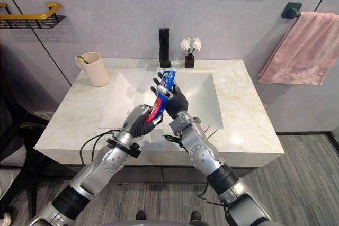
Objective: Organize washtable
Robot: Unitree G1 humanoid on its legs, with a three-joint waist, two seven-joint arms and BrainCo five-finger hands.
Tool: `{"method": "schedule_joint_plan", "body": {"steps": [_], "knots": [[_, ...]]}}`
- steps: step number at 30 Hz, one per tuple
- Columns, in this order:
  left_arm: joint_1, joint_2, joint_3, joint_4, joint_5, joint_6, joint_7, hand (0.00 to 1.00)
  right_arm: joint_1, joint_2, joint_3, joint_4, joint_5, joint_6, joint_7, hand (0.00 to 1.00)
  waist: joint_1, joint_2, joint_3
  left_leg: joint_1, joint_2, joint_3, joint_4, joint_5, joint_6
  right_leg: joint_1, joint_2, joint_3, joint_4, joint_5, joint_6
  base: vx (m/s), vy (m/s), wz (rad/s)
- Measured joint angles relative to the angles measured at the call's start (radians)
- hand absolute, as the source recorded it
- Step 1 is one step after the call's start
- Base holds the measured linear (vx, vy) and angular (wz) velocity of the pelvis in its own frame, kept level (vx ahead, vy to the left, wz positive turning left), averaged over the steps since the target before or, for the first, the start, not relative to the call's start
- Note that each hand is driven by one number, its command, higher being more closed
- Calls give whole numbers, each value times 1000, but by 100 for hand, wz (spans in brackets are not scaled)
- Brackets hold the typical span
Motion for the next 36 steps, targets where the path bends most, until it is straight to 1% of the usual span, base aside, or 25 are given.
{"method": "schedule_joint_plan", "body": {"steps": [4, 6, 11, 19, 21, 23, 25, 27, 29, 31, 34, 36], "knots": [[-1, 14, 4, 1, 31, -3, -7, 100, 0, -18, 5, 0, 9, 2, 12, 0, 0, -1, -1, 1, 0, 0, -1, 1, -1, 0, 0, 0, 2, -1, -1, -18, -2, 0], [-1, 26, 9, 1, 32, -5, -20, 100, 5, -19, 4, -1, 9, 3, 13, 0, 0, -2, -1, 1, 0, 0, -2, 1, -2, -1, 0, 1, 2, -1, -1, 0, 0, 0], [-1, 37, 28, 10, 39, -13, -22, 100, 27, -31, -6, -11, 10, 2, 35, 0, 0, -4, -3, 1, 0, 0, -1, 1, -2, -2, 0, 1, 2, -1, -2, 0, 0, 0], [3, 34, 61, 34, 72, -8, -21, 100, 99, -32, -44, -43, 9, 2, 49, 0, -1, -8, -5, 0, 0, 0, -2, 1, -2, -2, 0, 1, 2, -1, -1, 0, 0, 0], [4, 30, 77, 41, 80, 4, -21, 100, 120, -33, -48, -43, 8, 2, 49, 0, -2, -8, -5, 1, 0, 0, -6, 2, -2, -2, 0, 1, 2, -2, -1, 0, 0, 0], [8, 29, 79, 42, 82, 5, -20, 100, 130, -31, -49, -43, 6, 1, 49, 0, -2, -8, -5, 1, 0, -1, -7, 2, -2, -2, 0, 1, 3, -4, -4, 0, 0, 0], [22, 20, 82, 42, 83, 9, -17, 100, 139, -17, -53, -43, -7, 1, 48, 0, -3, -9, -6, 1, 0, -1, -7, 2, -2, -2, 0, 0, 3, -5, -5, 0, 0, 0], [35, -8, 100, 42, 92, 17, -15, 100, 163, 12, -73, -43, -14, -1, 46, 0, -2, -10, -7, 1, 0, -3, -7, 2, -3, -1, 0, -1, 4, -5, -3, 0, 0, 2], [44, -39, 117, 42, 92, 42, -13, 100, 187, 50, -90, -39, -17, -7, 44, 0, -2, -13, -10, 1, 0, -5, -7, 3, -4, 0, 0, -4, 4, -5, -2, 0, 0, 0], [47, -77, 143, 41, 88, 62, 10, 100, 219, 101, -115, -34, -50, -31, 26, 0, -2, -19, -14, 1, 0, -7, -7, 5, -2, 1, -1, -5, 4, -6, -2, 0, 0, 0], [66, -107, 174, 36, 68, 68, 35, 100, 232, 125, -134, -27, -51, -48, 9, 0, -5, -21, -16, 2, -2, -7, -7, 6, -2, 2, -3, -8, 5, -9, -6, 0, 0, 0], [93, -139, 202, 36, 23, 73, 57, 100, 256, 145, -163, -20, -64, -68, -9, 0, -4, -21, -17, 4, -5, -10, -7, 7, 0, 2, -7, -13, 14, -18, -5, 0, 0, 5]]}}
